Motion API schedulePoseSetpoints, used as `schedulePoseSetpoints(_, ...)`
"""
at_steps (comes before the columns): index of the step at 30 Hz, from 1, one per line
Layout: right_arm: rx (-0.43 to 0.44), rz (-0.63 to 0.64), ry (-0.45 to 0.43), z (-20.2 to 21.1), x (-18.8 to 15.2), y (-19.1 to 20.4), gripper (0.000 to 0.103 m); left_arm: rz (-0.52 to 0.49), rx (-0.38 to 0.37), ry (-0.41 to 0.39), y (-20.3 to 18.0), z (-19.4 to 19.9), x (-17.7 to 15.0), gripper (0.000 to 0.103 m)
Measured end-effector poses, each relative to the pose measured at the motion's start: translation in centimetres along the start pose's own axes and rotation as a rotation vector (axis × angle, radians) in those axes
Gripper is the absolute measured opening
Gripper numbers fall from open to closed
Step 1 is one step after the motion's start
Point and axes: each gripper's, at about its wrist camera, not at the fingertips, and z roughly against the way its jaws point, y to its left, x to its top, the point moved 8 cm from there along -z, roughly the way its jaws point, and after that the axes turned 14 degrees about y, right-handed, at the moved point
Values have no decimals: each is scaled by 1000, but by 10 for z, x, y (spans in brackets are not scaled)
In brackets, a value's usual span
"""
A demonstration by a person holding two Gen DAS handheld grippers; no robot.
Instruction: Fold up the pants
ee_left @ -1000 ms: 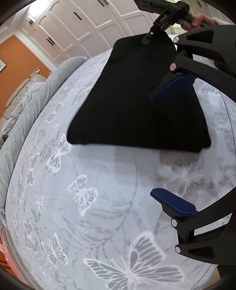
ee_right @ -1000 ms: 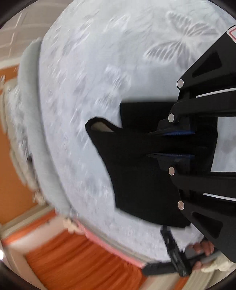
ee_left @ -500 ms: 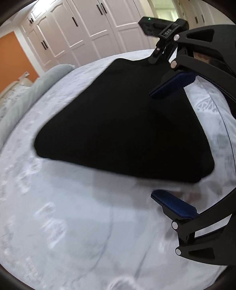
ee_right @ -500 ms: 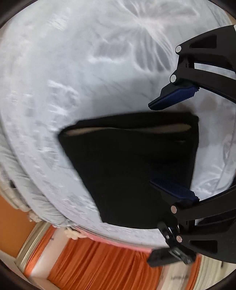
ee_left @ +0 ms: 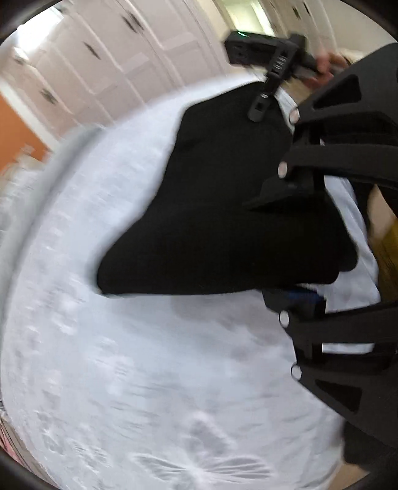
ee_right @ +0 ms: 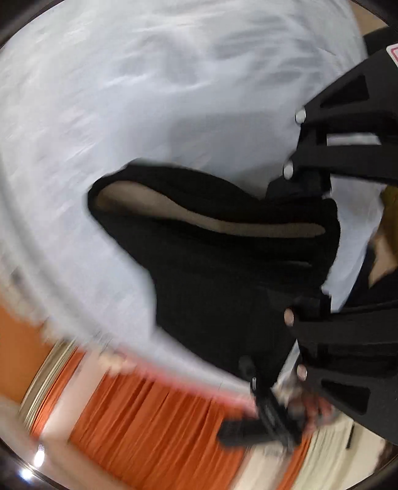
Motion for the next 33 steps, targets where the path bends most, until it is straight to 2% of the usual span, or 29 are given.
schedulePoseSetpoints(1,20,-27,-4,-8,-4,-8,62,9,63,15,9,-15,-6,57)
schedulePoseSetpoints(2,92,-56,-49,-1,-6,-9,67,26,60,-18,15,-23,-11,67)
schedulePoseSetpoints(3,95,-61,-40,3,-6,-7,71,45,29,-46,16,-21,-12,72)
schedulePoseSetpoints(4,77,-54,-35,5,-6,-5,80,66,-1,-50,16,-20,-11,78)
schedulePoseSetpoints(5,56,-37,-48,5,-5,-4,83,74,-47,-39,13,-21,-8,93)
schedulePoseSetpoints(7,42,-28,-52,-2,-6,-6,86,89,-88,-25,10,-26,-5,96)
schedulePoseSetpoints(10,6,7,-69,-7,-6,6,87,102,-76,-27,10,-36,0,98)
schedulePoseSetpoints(11,-8,13,-76,-10,-5,9,86,98,-75,-28,6,-36,2,96)
schedulePoseSetpoints(12,-20,14,-88,-12,-5,12,84,84,-83,-21,2,-38,3,84)
schedulePoseSetpoints(14,-19,32,-92,-13,-2,14,73,88,-85,-25,-2,-38,3,70)
schedulePoseSetpoints(15,-8,19,-98,-14,-2,15,72,99,-99,-29,-2,-38,3,58)
schedulePoseSetpoints(17,22,-2,-111,-12,-4,12,53,127,-153,-28,-4,-38,4,45)
schedulePoseSetpoints(19,56,-17,-126,-11,-2,12,42,161,-195,-30,0,-34,2,37)
schedulePoseSetpoints(21,43,-5,-150,-2,-2,17,39,163,-193,-43,-4,-25,1,28)
schedulePoseSetpoints(24,41,13,-185,14,-4,30,37,129,-157,-73,-17,-7,-1,23)
schedulePoseSetpoints(28,46,42,-219,40,-7,49,36,81,-178,-104,-35,29,2,22)
schedulePoseSetpoints(33,79,85,-247,76,-5,72,36,26,-176,-148,-39,73,3,22)
